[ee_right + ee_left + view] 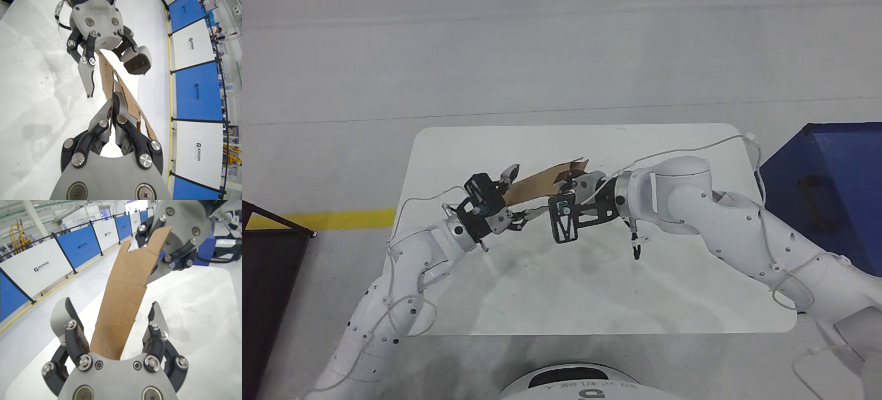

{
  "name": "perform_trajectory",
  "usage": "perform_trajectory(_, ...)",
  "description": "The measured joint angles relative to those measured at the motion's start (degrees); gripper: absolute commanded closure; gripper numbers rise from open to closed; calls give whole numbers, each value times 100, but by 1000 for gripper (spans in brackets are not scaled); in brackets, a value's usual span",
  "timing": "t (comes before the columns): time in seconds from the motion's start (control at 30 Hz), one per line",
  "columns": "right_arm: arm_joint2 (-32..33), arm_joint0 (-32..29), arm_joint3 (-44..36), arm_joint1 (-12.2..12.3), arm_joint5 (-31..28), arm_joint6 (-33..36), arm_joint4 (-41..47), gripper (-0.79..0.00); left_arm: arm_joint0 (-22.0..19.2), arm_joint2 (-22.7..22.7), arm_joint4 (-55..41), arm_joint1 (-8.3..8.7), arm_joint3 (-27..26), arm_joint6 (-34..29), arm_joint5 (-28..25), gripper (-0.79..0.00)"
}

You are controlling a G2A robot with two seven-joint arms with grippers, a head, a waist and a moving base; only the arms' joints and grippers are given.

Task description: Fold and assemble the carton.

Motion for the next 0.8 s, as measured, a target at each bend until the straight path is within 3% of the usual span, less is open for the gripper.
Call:
perform_trajectory(0.07,-7,-4,9,-33,4,33,8,0,-66,83,171,-14,46,14,89,0)
perform_trajectory(0.43,91,-118,-6,-154,-15,175,32,-3,-193,211,491,-48,167,-21,339,0)
perform_trajectory(0.5,105,-119,-14,-177,-73,141,26,-391,-191,186,447,-49,203,-42,337,0)
perform_trajectory(0.53,111,-116,-16,-188,-109,108,26,-785,-192,165,371,-50,231,-71,320,0)
perform_trajectory(0.67,248,-162,-130,-189,-127,-82,-81,-785,-258,-98,-444,-52,461,-404,143,0)
perform_trajectory(0.8,747,-585,-407,-20,71,-601,-275,-785,-400,-477,-1933,-19,726,-1355,-457,0)
